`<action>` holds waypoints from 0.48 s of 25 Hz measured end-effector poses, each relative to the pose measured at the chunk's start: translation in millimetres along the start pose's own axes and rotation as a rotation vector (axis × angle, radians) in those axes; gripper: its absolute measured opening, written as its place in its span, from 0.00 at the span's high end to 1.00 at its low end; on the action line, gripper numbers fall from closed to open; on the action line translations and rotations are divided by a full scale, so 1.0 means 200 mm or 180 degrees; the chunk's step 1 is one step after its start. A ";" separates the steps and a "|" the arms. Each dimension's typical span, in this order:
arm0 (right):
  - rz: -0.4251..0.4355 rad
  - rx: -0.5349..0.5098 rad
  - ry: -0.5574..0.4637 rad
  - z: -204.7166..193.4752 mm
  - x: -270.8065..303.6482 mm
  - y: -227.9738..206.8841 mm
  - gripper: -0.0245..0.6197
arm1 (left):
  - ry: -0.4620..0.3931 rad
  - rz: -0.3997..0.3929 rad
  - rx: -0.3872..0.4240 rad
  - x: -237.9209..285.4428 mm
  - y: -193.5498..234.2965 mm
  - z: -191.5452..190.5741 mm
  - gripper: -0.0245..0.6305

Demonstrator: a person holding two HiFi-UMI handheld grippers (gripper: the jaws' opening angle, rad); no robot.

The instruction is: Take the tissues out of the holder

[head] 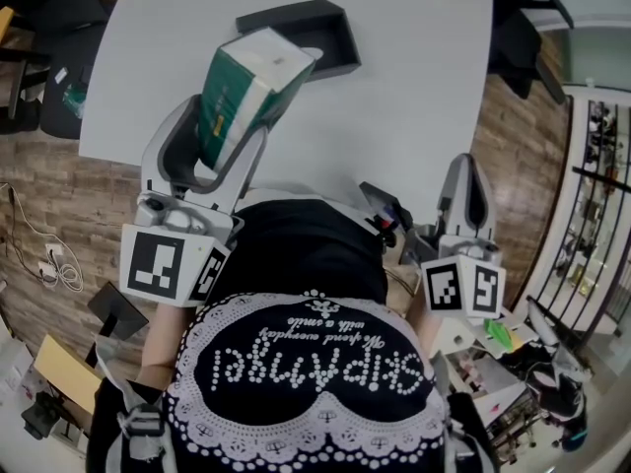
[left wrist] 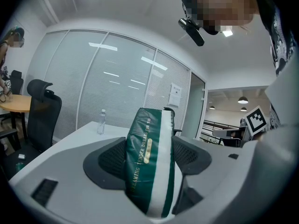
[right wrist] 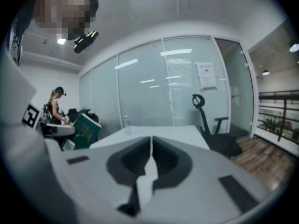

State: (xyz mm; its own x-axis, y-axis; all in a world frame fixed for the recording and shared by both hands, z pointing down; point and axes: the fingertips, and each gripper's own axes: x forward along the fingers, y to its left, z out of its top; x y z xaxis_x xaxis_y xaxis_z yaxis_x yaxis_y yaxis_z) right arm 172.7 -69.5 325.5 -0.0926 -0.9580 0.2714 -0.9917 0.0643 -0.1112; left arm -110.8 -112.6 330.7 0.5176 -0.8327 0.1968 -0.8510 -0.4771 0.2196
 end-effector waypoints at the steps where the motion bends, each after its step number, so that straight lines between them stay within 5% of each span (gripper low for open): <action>1: -0.0008 0.0007 0.0000 0.00 0.00 0.00 0.91 | 0.0006 0.0003 -0.0002 0.00 0.00 0.00 0.46; 12: -0.0038 0.0038 0.0015 -0.01 0.00 -0.01 0.91 | 0.0011 0.0002 -0.0021 0.01 0.00 0.00 0.46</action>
State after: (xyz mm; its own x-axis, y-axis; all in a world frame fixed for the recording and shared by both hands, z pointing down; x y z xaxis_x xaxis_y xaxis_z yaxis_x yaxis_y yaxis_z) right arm 174.8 -68.6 326.7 -0.0811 -0.9574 0.2773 -0.9916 0.0494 -0.1193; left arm -110.6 -114.5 330.9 0.5175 -0.8320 0.2001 -0.8506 -0.4747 0.2259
